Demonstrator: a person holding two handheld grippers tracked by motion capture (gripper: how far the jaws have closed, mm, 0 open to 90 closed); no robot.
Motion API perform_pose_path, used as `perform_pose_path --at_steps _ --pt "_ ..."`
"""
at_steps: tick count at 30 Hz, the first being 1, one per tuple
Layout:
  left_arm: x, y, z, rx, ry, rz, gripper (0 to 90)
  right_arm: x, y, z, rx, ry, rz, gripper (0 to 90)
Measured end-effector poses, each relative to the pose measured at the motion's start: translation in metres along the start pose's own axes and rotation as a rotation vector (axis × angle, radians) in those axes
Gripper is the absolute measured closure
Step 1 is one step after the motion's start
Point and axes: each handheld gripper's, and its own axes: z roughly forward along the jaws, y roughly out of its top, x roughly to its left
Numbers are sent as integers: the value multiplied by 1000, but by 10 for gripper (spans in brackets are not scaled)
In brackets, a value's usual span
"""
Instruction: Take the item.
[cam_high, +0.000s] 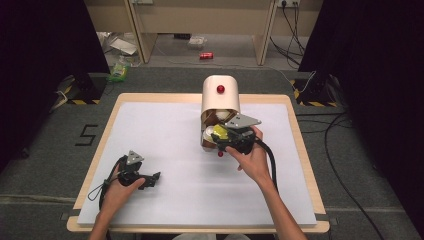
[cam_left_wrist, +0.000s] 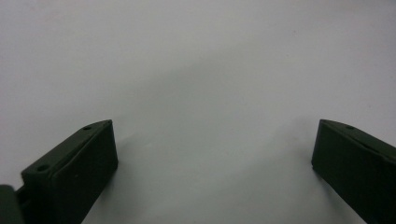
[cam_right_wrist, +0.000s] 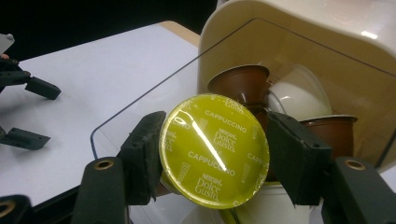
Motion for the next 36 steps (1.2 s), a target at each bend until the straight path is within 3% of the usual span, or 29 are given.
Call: perform_pose_path --at_steps 36 --pt "0 0 0 0 0 -1 0 -9 -1 -44 -50 -18 8 402"
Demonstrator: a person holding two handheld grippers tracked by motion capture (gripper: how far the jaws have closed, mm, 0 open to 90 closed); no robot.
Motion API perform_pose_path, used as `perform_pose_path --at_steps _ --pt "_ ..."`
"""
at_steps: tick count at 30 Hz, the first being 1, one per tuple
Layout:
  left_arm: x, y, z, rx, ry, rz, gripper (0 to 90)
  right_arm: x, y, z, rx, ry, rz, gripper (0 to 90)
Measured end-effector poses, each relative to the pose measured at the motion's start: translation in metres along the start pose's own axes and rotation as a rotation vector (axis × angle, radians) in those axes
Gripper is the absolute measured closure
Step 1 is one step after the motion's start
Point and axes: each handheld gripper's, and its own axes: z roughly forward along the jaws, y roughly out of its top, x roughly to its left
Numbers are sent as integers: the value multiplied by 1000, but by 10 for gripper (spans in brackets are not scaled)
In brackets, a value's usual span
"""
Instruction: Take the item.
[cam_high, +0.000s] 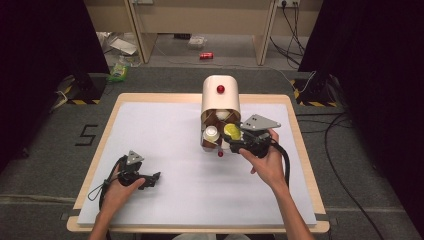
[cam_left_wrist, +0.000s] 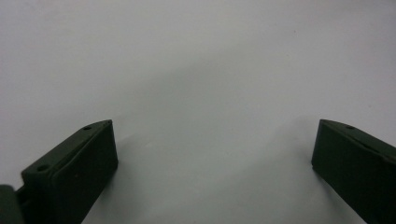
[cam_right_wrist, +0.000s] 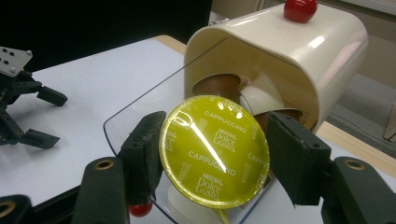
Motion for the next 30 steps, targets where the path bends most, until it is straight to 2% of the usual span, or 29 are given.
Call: perform_pose_path --at_steps 15,30 --pt "0 0 0 0 0 0 0 -12 -8 -22 3 -35 13 402" --pt "0 0 0 0 0 0 0 -32 -26 -39 21 -93 50 403"
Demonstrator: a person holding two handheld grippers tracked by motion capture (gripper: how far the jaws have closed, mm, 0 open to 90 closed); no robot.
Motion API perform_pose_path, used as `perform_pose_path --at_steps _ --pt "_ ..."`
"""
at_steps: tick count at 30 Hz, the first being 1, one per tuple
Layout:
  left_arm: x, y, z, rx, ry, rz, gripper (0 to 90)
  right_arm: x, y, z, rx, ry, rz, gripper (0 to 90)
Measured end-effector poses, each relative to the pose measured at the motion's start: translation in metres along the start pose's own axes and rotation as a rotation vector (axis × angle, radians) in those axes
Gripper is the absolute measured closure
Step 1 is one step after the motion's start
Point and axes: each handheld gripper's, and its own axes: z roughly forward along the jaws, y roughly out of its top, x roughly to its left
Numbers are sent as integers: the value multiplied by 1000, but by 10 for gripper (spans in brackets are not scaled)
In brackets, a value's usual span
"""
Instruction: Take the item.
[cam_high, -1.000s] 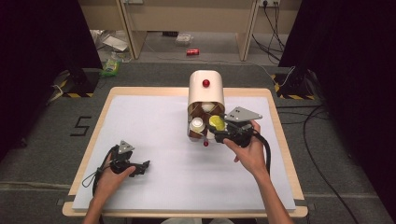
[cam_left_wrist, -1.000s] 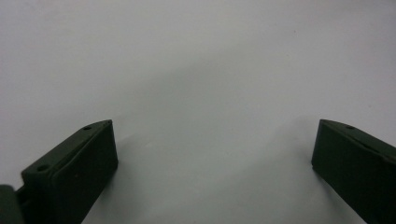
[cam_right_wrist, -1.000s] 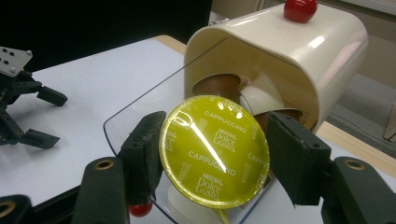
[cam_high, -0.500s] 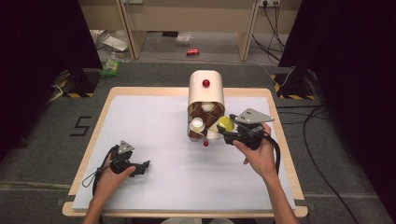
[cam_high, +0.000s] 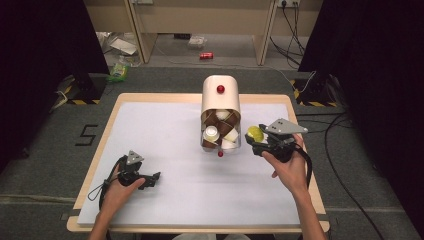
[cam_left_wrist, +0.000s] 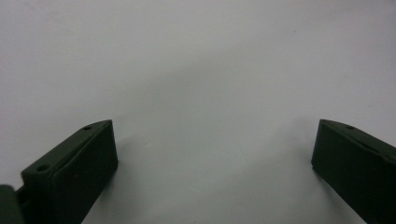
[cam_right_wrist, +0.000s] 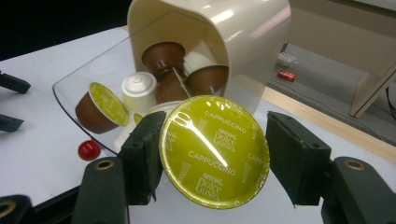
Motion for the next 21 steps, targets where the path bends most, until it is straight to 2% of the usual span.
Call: perform_pose_path --at_steps 6,21 --pt "0 0 0 -1 0 0 0 -7 -8 0 15 -21 14 402" --pt "0 0 0 0 0 0 0 -21 -26 15 64 -49 48 402"
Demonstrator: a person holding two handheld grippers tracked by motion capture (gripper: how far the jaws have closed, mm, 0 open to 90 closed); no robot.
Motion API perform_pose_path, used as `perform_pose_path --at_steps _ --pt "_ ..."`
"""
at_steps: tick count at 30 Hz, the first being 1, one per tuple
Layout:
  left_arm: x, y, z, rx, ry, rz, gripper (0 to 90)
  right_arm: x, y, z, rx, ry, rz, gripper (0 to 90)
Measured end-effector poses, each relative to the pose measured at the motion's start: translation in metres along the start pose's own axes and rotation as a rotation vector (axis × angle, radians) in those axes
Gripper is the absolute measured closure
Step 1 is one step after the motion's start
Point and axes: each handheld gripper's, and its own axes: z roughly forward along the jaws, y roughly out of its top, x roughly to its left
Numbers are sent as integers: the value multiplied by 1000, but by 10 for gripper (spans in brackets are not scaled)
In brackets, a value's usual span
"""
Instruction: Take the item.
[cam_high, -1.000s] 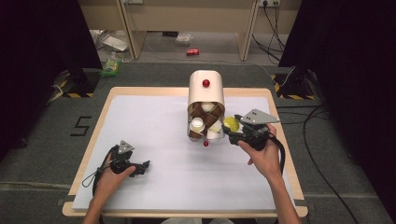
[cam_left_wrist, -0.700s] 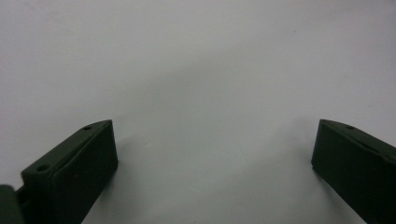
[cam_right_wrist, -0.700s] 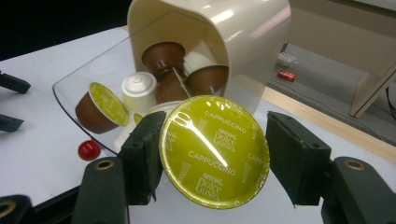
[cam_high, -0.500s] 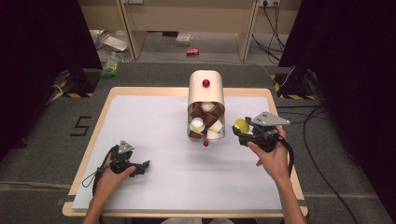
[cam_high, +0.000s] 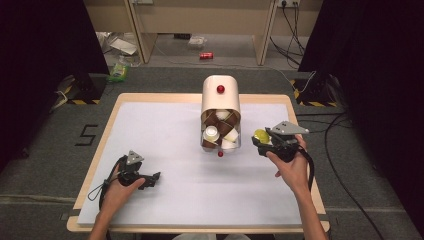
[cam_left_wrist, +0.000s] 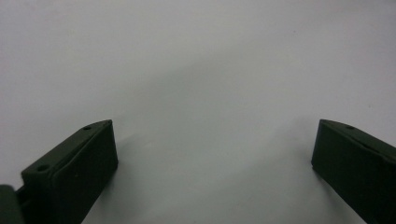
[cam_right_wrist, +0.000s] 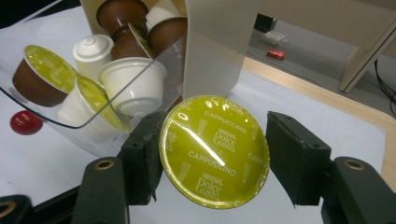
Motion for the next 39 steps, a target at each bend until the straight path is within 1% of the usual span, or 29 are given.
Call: perform_pose_path --at_steps 12,28,39 --pt "0 0 0 0 0 0 0 -5 -13 15 42 -10 18 402" --pt "0 0 0 2 0 2 0 -10 -27 30 92 -22 28 402" --pt "0 0 0 2 0 2 0 -12 -40 44 139 -27 34 402"
